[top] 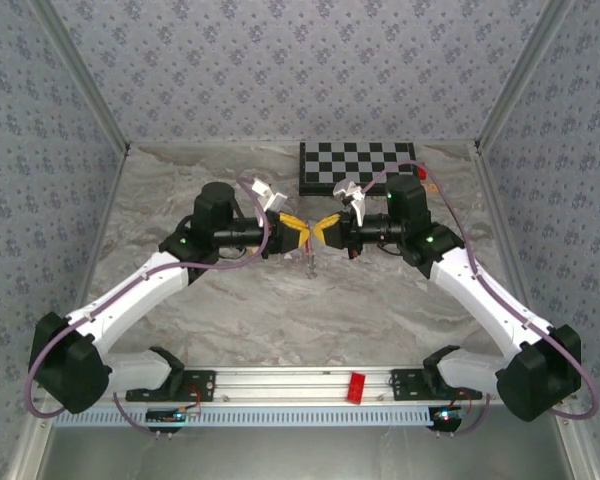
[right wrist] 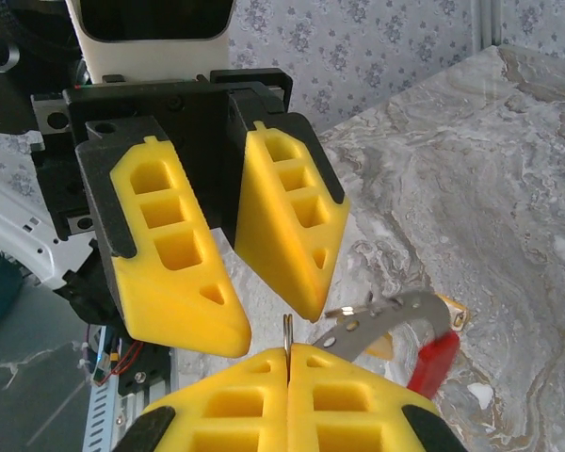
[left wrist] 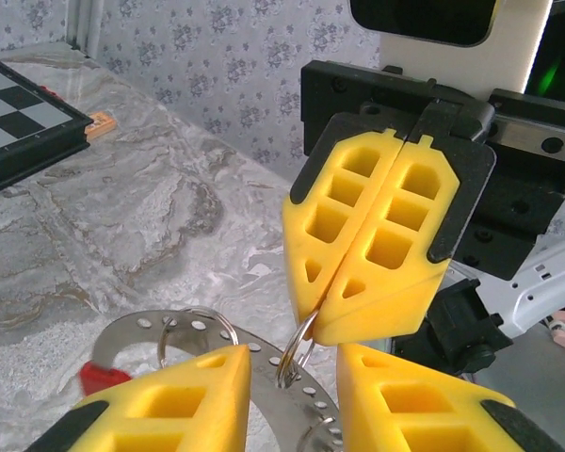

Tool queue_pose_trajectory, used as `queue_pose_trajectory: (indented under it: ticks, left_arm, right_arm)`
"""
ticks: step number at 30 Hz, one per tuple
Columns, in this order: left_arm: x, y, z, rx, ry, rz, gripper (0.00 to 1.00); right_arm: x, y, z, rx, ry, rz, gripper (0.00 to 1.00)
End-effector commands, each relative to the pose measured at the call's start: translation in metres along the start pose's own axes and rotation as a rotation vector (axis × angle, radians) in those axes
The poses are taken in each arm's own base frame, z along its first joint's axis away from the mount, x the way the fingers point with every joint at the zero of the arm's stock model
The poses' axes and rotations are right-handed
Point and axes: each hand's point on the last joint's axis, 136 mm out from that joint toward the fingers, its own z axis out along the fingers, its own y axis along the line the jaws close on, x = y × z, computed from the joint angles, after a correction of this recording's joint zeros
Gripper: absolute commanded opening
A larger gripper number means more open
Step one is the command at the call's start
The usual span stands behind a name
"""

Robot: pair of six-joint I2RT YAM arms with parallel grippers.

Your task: Put the keys on the keyring

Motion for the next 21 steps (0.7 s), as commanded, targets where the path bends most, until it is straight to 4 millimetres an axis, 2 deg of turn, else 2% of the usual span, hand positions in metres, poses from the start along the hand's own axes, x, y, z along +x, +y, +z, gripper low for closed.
queue_pose_trajectory:
  ticks: [1,10,12,14,19,20,21]
  left_arm:
    - [-0.015,-0.015,0.000,0.054,-0.016,0.052,0.28]
    - [-0.014,-0.020,0.001,0.081,-0.008,0.059,0.18]
    - [-0.013,-0.021,0.002,0.086,-0.001,0.059,0.12]
    - [-0.014,-0.021,0.001,0.086,-0.001,0.059,0.00]
    - [-0.017,-0.026,0.002,0.086,-0.012,0.067,0.00]
    - [-0.018,-0.026,0.002,0.082,-0.018,0.068,0.00]
    - [-0.019,-0.027,0.003,0.079,-0.026,0.070,0.00]
  right_arm:
    - [-0.015,0.009,-0.004,-0.036,-0.028,-0.033,0.00]
    - [-0.014,0.012,-0.003,-0.051,-0.025,-0.032,0.00]
    - [-0.013,0.013,-0.003,-0.052,-0.023,-0.031,0.00]
    - [-0.012,0.013,-0.003,-0.054,-0.020,-0.030,0.00]
    - [-0.011,0.005,-0.002,-0.008,-0.025,-0.023,0.00]
    - [-0.011,0.003,-0.003,0.008,-0.031,-0.019,0.04]
    - [-0.011,-0.001,-0.004,0.029,-0.038,-0.011,0.16]
